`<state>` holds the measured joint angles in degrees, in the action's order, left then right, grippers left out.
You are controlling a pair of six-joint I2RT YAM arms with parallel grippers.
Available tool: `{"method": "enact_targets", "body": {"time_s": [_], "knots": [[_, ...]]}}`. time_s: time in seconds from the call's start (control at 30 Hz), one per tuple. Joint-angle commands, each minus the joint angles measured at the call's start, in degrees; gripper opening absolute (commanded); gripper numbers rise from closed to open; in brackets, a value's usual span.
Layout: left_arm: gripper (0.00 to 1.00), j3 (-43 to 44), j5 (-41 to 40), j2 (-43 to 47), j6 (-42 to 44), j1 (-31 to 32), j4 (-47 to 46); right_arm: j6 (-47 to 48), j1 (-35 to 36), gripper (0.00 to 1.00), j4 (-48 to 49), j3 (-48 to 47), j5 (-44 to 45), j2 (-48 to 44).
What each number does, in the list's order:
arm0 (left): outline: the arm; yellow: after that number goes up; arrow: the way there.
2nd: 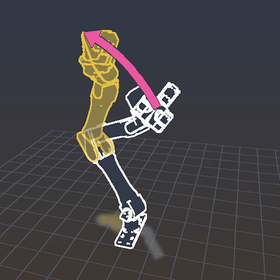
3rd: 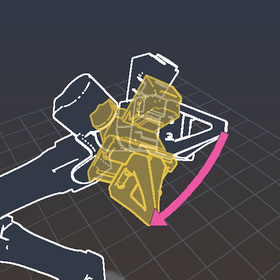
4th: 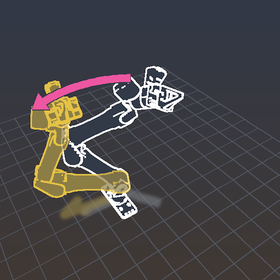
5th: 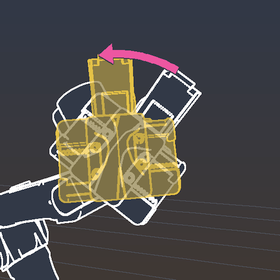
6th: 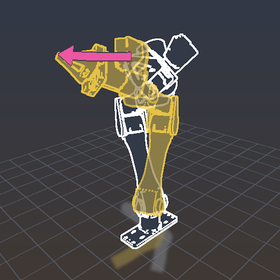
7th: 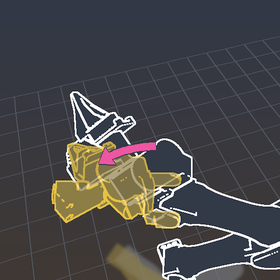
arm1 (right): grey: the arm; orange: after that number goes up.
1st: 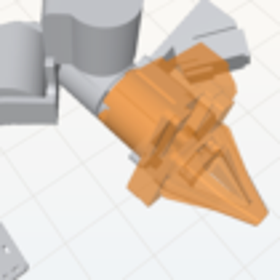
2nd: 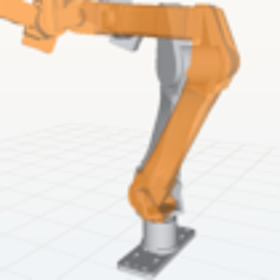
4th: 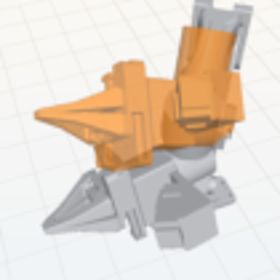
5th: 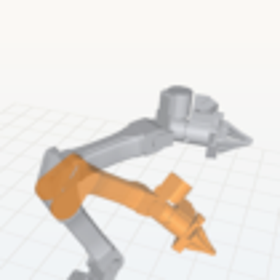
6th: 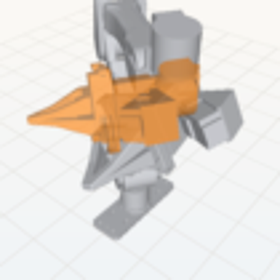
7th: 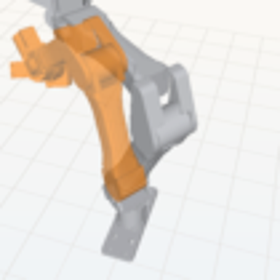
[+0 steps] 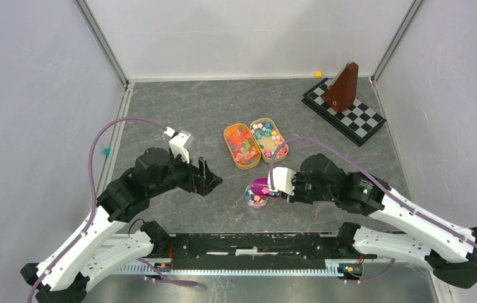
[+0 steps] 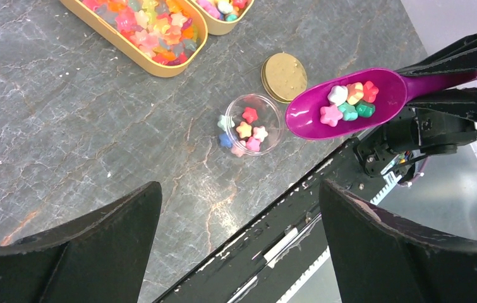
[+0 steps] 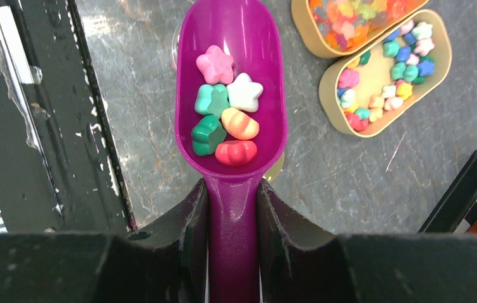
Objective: Pack the candies
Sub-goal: Place the fake candies in the packing bottle.
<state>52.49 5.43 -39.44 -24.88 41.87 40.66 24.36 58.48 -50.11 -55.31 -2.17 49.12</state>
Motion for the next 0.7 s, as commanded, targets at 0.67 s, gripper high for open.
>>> {"method": "enact_targets", "body": {"time_s": [0.67], "knots": [[1.00, -6.4, -2.2, 4.2, 2.0, 0.0, -1.4, -2.4, 3.9, 0.00, -10.2, -8.1, 12.2, 12.5]]}}
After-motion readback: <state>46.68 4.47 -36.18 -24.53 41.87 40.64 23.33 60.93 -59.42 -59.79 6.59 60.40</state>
